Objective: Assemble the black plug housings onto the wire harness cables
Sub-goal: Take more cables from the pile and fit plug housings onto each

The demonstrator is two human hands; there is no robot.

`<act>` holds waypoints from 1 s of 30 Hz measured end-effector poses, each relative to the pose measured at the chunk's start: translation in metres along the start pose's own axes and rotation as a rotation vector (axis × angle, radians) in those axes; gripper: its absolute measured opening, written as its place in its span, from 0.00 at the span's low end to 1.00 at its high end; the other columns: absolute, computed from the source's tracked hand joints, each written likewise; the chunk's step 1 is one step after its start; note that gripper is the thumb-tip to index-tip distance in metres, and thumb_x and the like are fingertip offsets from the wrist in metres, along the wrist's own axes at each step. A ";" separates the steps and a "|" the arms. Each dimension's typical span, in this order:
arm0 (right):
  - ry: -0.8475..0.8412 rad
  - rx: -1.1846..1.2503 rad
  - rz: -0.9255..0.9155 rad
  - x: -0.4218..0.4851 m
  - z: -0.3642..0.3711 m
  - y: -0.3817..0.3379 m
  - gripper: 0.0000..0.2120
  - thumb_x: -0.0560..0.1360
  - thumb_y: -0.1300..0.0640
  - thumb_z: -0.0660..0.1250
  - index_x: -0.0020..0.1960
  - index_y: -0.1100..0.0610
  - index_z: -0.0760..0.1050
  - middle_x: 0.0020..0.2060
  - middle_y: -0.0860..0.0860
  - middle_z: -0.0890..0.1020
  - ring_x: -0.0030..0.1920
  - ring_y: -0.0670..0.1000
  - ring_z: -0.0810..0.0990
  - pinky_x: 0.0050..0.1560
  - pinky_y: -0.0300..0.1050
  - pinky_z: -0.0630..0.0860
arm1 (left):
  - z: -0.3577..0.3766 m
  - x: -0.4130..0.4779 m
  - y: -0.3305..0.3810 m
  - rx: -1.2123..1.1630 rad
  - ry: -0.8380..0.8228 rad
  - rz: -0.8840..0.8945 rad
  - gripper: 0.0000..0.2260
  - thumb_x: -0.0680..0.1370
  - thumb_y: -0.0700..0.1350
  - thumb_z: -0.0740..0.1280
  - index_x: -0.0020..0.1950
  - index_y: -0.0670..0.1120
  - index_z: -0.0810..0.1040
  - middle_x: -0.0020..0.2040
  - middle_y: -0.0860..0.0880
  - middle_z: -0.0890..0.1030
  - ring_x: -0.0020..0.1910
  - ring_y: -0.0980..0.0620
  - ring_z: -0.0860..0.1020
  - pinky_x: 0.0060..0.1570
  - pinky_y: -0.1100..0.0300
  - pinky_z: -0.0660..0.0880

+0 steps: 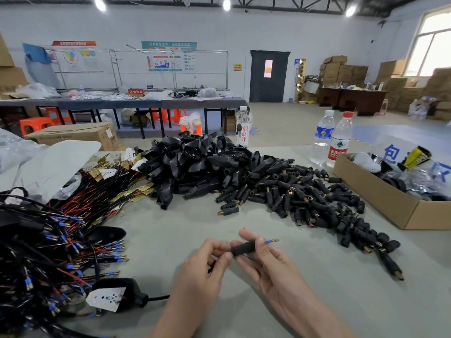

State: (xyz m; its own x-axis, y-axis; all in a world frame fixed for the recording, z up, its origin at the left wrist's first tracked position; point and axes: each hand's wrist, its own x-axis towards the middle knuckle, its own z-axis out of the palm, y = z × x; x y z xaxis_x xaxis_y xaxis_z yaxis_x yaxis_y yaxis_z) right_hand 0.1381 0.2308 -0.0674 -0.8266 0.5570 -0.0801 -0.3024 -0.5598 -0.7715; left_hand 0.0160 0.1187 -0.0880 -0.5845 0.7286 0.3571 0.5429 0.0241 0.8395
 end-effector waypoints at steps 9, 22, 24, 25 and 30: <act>0.032 -0.089 0.029 -0.001 0.001 0.006 0.19 0.82 0.51 0.58 0.62 0.64 0.78 0.52 0.63 0.85 0.54 0.60 0.85 0.49 0.45 0.83 | 0.000 -0.007 0.010 0.250 -0.023 0.131 0.14 0.80 0.42 0.62 0.58 0.60 0.76 0.50 0.63 0.80 0.49 0.60 0.78 0.51 0.58 0.74; 0.099 -0.157 -0.046 0.003 -0.004 0.000 0.18 0.83 0.53 0.55 0.61 0.63 0.78 0.54 0.59 0.85 0.55 0.60 0.84 0.50 0.46 0.83 | -0.006 -0.009 0.015 0.453 -0.096 0.102 0.11 0.83 0.56 0.55 0.64 0.60 0.71 0.58 0.63 0.77 0.57 0.62 0.74 0.57 0.63 0.69; 0.099 -0.161 -0.055 0.004 -0.005 0.000 0.19 0.84 0.53 0.55 0.61 0.63 0.79 0.54 0.60 0.85 0.55 0.60 0.84 0.49 0.44 0.82 | -0.006 -0.009 0.014 0.487 -0.074 0.107 0.12 0.84 0.57 0.53 0.65 0.60 0.69 0.57 0.63 0.77 0.57 0.62 0.73 0.56 0.66 0.68; 0.096 -0.171 -0.056 0.004 -0.005 0.001 0.19 0.84 0.52 0.56 0.60 0.62 0.80 0.54 0.59 0.85 0.55 0.60 0.84 0.49 0.43 0.82 | -0.005 -0.009 0.013 0.504 -0.066 0.102 0.13 0.84 0.57 0.52 0.65 0.60 0.69 0.57 0.62 0.77 0.57 0.62 0.73 0.56 0.66 0.68; 0.149 -0.182 -0.105 0.005 -0.005 0.003 0.19 0.79 0.50 0.60 0.51 0.61 0.84 0.50 0.60 0.86 0.49 0.56 0.86 0.43 0.42 0.82 | -0.004 -0.010 0.007 0.573 -0.016 0.073 0.12 0.82 0.62 0.52 0.62 0.63 0.68 0.53 0.64 0.77 0.54 0.62 0.75 0.48 0.67 0.71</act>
State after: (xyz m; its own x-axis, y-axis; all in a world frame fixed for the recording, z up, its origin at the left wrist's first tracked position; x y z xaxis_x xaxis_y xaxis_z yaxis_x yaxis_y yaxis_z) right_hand 0.1357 0.2353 -0.0731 -0.7121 0.6981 -0.0751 -0.2814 -0.3818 -0.8804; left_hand 0.0229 0.1088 -0.0837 -0.5264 0.7525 0.3957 0.8240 0.3369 0.4555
